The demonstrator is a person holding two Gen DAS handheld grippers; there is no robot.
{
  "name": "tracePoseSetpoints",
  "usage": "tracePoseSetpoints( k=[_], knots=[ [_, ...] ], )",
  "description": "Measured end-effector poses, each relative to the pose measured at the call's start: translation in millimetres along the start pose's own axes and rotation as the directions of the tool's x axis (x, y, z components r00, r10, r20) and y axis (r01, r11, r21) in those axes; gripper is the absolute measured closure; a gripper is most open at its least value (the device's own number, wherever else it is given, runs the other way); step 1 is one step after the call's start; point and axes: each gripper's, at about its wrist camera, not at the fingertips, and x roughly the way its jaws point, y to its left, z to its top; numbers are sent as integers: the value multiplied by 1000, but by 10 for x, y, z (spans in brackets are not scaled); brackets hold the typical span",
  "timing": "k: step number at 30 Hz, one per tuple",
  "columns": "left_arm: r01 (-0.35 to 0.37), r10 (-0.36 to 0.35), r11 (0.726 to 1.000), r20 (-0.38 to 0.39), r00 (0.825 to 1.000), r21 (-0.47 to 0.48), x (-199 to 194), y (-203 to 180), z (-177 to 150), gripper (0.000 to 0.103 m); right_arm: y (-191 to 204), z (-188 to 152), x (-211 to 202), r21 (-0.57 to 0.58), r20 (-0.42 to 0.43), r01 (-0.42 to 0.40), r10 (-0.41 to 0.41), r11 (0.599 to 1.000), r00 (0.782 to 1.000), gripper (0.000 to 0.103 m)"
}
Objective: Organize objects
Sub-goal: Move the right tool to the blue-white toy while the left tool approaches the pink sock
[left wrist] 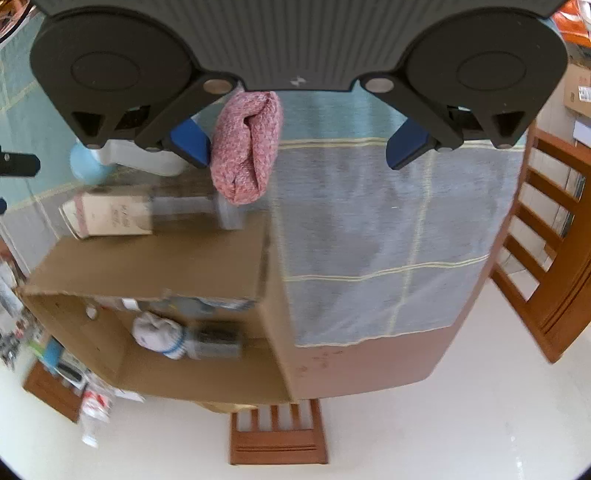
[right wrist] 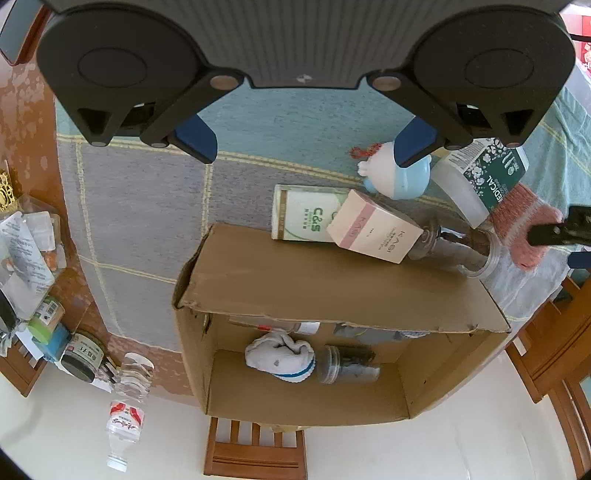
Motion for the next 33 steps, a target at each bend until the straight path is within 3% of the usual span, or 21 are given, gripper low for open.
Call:
tracePoseSetpoints(
  k=[12, 25, 33],
  knots=[
    [-25, 25, 1000, 13, 1000, -19, 13, 460, -56, 3, 291, -89, 189, -78, -13, -58, 57, 995, 998, 0],
    [46, -46, 999, -21, 999, 6, 164, 488, -368, 3, 456, -354, 488, -140, -56, -39, 31, 989, 998, 0],
    [51, -49, 998, -61, 997, 28, 368, 343, -499, 3, 479, -374, 505, -148, -49, -28, 21, 989, 999, 0]
  ],
)
